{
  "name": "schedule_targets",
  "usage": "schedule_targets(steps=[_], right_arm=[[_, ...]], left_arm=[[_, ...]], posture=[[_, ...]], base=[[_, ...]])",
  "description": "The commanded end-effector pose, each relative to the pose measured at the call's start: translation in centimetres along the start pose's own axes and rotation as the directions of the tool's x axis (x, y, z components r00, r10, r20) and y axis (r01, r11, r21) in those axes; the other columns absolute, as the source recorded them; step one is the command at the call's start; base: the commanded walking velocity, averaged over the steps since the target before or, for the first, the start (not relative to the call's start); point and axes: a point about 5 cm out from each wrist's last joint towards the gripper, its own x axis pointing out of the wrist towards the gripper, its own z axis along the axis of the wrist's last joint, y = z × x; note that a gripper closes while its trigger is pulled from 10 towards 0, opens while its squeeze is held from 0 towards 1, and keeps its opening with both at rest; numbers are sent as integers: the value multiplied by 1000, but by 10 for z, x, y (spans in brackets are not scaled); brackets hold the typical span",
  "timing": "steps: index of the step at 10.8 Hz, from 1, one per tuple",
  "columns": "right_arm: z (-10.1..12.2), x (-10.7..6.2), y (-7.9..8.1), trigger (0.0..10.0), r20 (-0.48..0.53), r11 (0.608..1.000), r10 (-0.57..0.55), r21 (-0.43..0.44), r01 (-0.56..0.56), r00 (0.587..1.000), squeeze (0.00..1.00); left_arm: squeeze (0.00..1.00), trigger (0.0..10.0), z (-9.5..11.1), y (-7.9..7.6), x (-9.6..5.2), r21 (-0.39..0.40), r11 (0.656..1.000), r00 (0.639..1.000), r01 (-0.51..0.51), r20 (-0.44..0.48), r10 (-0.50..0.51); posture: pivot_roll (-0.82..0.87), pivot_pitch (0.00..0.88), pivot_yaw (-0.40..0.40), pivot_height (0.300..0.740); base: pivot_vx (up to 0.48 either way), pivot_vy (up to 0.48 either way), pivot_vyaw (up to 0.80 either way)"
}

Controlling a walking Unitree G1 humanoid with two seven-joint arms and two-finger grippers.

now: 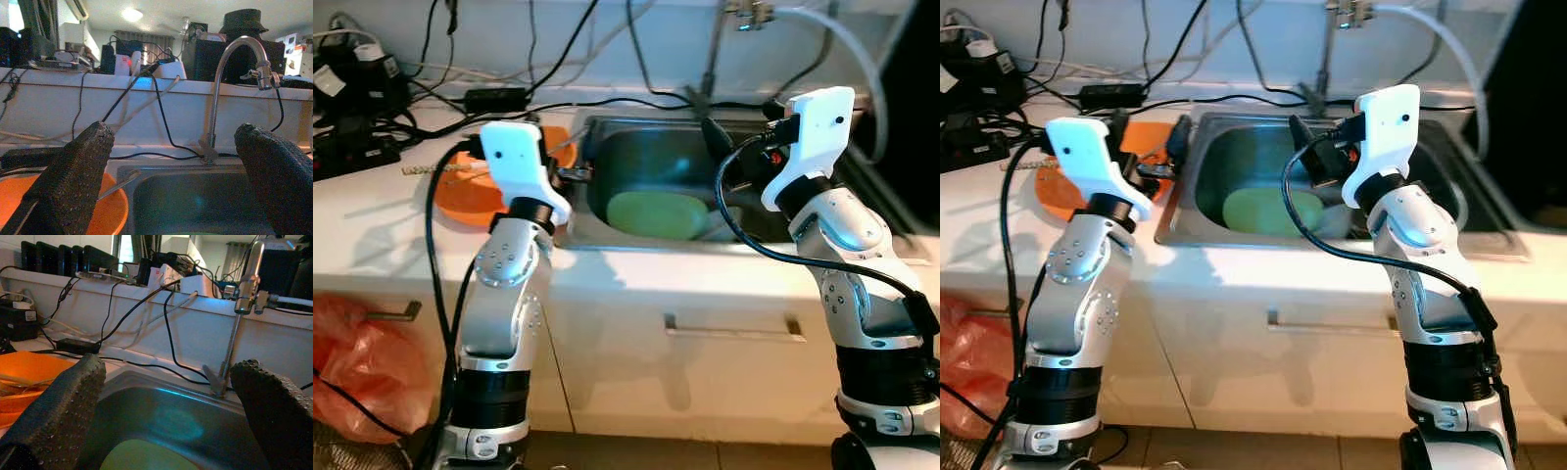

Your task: Kitchen organization

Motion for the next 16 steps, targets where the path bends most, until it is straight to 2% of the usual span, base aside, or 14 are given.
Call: schedule_targets(steps=[1,3,10,12,13,16], right_arm=[[3,0,1,10000,11,1000,8,-11,-8,1000,0],[2,0,0,10000,7,1000,-2,6,2,1000,0],[1,-1,-2,10000,7,1000,-17,16,17,1000,0],[14,0,-4,10000,84,998,-59,18,58,995,0],[18,0,-4,10000,107,998,-69,22,67,992,0],[16,-1,-5,10000,103,997,-76,23,74,992,0]], left_arm=[[0,10000,-2,3,1,10,1000,1000,-19,-15,19],[0,10000,-4,4,0,11,1000,999,-27,-28,28],[0,10000,1,16,5,-1,998,997,-69,-26,69],[0,10000,13,12,9,-7,999,999,-32,18,32],[0,10000,19,11,11,-14,1000,999,-26,35,26],[0,10000,18,13,10,-15,999,999,-31,33,32]], posture=[[15,32,21,740],[15,38,23,740],[18,41,27,740],[16,42,24,740],[15,42,24,740],[15,45,24,740]], base=[[0,0,788],[0,0,741],[0,0,0],[0,0,0],[394,0,0],[442,0,0]])
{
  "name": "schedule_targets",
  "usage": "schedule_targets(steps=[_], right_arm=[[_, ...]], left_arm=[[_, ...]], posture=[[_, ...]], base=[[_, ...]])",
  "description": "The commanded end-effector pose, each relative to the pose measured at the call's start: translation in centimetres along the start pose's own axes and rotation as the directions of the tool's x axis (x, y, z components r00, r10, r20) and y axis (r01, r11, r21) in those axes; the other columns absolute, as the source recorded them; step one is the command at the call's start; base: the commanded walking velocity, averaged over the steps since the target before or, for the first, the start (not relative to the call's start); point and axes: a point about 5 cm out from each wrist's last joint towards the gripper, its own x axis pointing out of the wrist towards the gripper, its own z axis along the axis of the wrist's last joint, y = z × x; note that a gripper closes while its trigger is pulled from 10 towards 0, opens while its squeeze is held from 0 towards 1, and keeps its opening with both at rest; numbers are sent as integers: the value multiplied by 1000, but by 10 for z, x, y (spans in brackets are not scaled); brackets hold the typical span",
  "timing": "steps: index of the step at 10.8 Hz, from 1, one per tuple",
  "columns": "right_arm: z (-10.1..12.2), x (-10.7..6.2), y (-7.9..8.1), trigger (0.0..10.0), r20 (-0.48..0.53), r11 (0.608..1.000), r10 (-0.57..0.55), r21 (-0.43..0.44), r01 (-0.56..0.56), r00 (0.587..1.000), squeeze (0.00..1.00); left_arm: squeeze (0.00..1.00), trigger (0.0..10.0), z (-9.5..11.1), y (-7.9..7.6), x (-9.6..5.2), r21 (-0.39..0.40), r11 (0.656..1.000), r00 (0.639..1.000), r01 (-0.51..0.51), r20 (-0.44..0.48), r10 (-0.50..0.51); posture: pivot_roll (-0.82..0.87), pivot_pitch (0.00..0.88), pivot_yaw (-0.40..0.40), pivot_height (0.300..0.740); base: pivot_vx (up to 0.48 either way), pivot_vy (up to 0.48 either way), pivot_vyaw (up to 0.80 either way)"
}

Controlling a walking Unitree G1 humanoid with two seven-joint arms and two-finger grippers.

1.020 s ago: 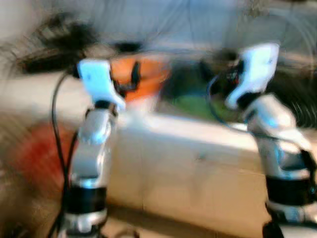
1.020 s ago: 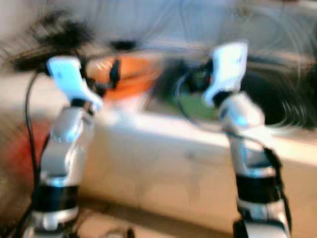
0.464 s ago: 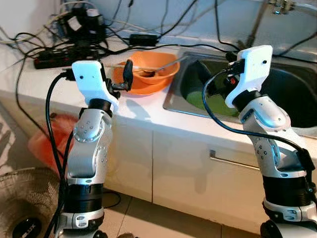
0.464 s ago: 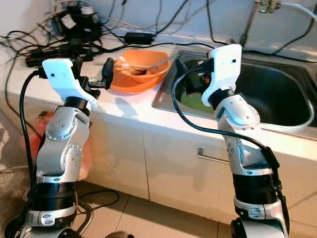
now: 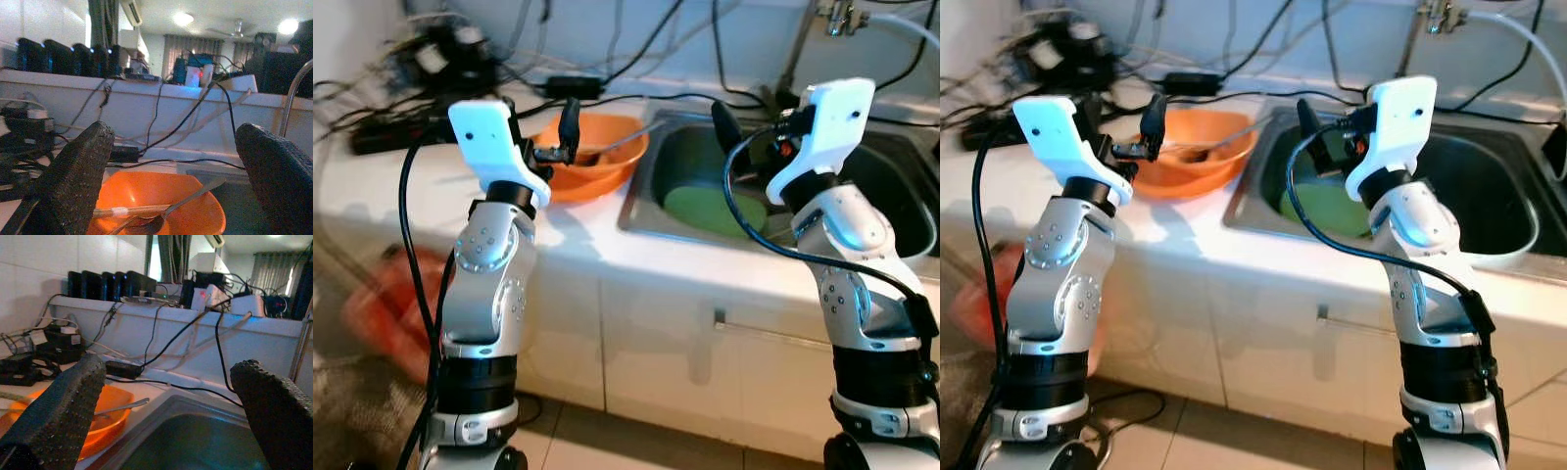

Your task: Kitchen organization

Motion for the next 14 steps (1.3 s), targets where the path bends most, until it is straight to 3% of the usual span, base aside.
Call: schedule_targets(steps=[1,5,13,14], right_arm=[[7,1,-1,10000,28,1000,-6,-6,6,1000,0],[4,0,0,10000,19,1000,0,-7,0,1000,0],[-1,0,4,10000,0,1000,27,-14,-27,1000,0],[-1,1,4,10000,-2,999,30,-19,-30,1000,0]], left_arm=[[0,10000,5,0,2,-1,1000,1000,2,9,-2],[0,10000,6,-2,1,-10,1000,1000,8,7,-8],[0,10000,7,3,-1,16,999,1000,-30,7,30],[0,10000,8,4,0,23,999,999,-40,13,40]], posture=[[15,46,24,740],[18,52,25,740],[27,51,28,740],[27,49,27,740]], base=[[439,0,0],[424,0,0],[0,0,0],[0,0,800]])
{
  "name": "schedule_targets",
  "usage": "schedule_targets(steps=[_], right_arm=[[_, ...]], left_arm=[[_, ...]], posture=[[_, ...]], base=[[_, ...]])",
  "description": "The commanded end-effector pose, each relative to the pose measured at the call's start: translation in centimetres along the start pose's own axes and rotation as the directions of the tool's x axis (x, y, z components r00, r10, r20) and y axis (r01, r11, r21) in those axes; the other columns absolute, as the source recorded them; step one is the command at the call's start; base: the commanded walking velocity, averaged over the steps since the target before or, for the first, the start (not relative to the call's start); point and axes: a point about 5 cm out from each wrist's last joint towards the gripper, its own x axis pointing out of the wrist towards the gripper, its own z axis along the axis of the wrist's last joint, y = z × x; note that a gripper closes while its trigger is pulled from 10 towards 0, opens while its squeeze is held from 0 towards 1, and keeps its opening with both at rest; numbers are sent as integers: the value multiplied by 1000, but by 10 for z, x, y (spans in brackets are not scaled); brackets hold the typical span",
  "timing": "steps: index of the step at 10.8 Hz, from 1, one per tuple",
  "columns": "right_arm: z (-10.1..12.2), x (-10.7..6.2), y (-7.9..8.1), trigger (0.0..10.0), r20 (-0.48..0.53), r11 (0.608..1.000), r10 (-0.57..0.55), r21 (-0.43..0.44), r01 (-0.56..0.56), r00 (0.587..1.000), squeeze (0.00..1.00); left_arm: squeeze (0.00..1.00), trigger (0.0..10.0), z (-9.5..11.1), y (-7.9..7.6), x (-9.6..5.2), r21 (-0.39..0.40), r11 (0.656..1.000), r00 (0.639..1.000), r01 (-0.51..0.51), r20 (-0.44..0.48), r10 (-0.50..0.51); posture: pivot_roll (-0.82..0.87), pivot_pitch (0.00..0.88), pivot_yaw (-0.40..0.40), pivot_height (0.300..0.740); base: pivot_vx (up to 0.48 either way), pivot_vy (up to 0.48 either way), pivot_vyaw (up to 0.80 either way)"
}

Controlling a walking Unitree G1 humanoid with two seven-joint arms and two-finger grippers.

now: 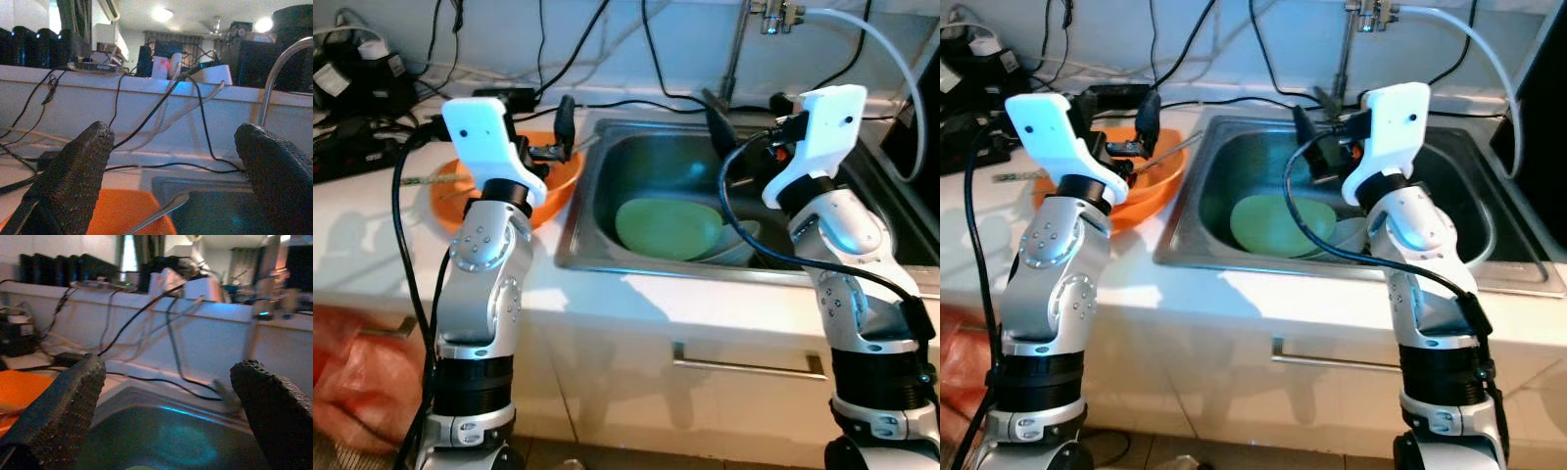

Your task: Kitchen organization

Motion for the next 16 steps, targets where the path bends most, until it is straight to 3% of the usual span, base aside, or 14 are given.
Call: schedule_targets(steps=[1,5,9,11,16], right_arm=[[4,2,2,10000,13,1000,10,-16,-10,1000,0],[3,2,2,10000,13,1000,8,-19,-7,1000,0],[3,3,2,10000,14,1000,3,-12,-3,1000,0],[3,3,1,10000,16,1000,-5,2,5,1000,0],[3,1,2,10000,17,1000,-4,9,4,1000,0]], left_arm=[[0,10000,3,3,1,13,1000,1000,-17,9,17],[0,10000,0,7,2,25,999,999,-49,-9,49],[0,10000,-3,24,2,74,988,990,-136,-28,139],[0,10000,-6,36,2,82,976,978,-200,-42,204],[0,10000,-19,48,6,29,974,966,-224,-124,226]], posture=[[28,47,27,740],[30,42,31,740],[30,43,32,740],[29,45,32,740],[23,50,34,740]], base=[[0,0,800],[0,0,669],[0,0,683],[0,0,0],[0,0,0]])
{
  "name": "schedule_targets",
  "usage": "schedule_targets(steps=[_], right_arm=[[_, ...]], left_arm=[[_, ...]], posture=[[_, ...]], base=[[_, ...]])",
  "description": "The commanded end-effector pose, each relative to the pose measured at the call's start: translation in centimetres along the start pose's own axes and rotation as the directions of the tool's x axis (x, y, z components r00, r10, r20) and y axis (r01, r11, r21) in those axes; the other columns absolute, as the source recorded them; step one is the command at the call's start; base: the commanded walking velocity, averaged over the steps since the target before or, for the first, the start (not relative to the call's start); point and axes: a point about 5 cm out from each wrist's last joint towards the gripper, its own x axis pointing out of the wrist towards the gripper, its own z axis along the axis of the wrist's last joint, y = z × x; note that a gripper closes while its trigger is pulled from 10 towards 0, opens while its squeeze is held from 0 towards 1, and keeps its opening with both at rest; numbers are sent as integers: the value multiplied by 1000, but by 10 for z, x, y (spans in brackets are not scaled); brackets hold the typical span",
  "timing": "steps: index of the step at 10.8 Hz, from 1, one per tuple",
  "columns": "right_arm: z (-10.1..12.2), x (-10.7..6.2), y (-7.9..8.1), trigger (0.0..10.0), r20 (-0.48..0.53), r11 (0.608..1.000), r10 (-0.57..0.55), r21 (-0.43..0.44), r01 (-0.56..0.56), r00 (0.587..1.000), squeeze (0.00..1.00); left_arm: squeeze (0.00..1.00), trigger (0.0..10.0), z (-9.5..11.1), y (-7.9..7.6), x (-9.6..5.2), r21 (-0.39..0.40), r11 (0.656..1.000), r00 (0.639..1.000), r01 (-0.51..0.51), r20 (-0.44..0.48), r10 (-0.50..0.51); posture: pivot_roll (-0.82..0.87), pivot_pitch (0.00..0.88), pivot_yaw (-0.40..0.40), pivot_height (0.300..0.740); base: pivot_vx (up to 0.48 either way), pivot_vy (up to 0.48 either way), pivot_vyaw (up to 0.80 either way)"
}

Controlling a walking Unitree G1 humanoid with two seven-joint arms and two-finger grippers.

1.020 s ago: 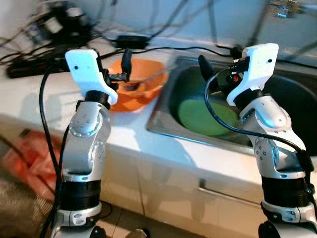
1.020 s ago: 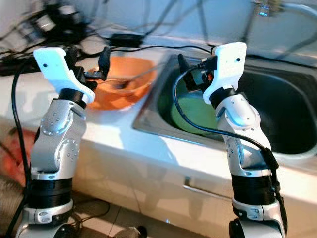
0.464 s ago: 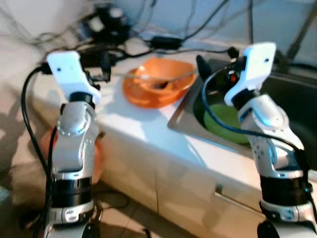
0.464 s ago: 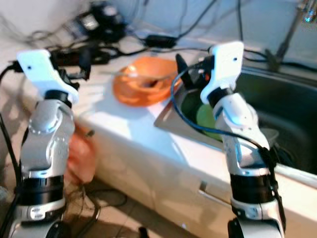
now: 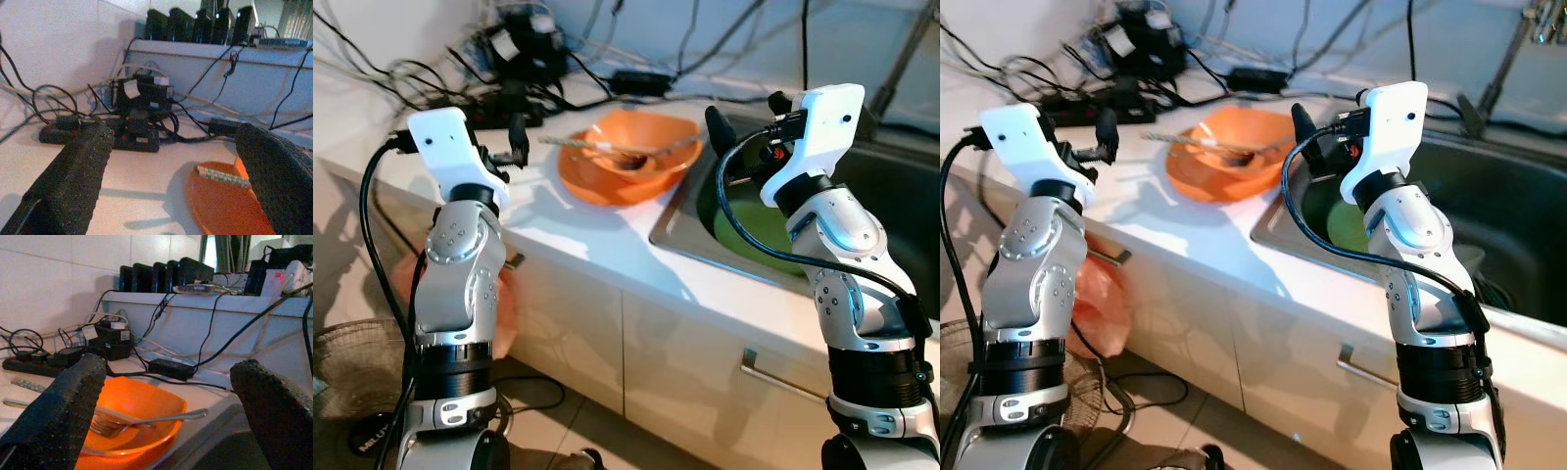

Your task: Kitchen organization

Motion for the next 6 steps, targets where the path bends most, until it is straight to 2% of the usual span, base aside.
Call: schedule_targets(steps=[1,4,5,6], right_arm=[[4,-1,0,10000,13,1000,-1,-2,1,1000,0],[5,0,-1,10000,16,1000,-10,3,10,1000,0],[9,1,-2,10000,40,1000,-17,-4,18,999,0],[13,1,-3,10000,62,1000,-25,-5,25,998,0]], left_arm=[[0,10000,-1,1,2,-7,1000,1000,-1,-15,1],[0,10000,-3,11,4,-70,997,999,-42,-33,40],[0,10000,18,7,1,-36,999,994,-36,98,40],[0,10000,27,0,-2,-21,1000,989,-13,145,16]], posture=[[23,51,35,740],[22,53,32,740],[22,52,32,740],[23,52,32,740]], base=[[0,0,0],[0,0,0],[0,0,0],[0,0,0]])
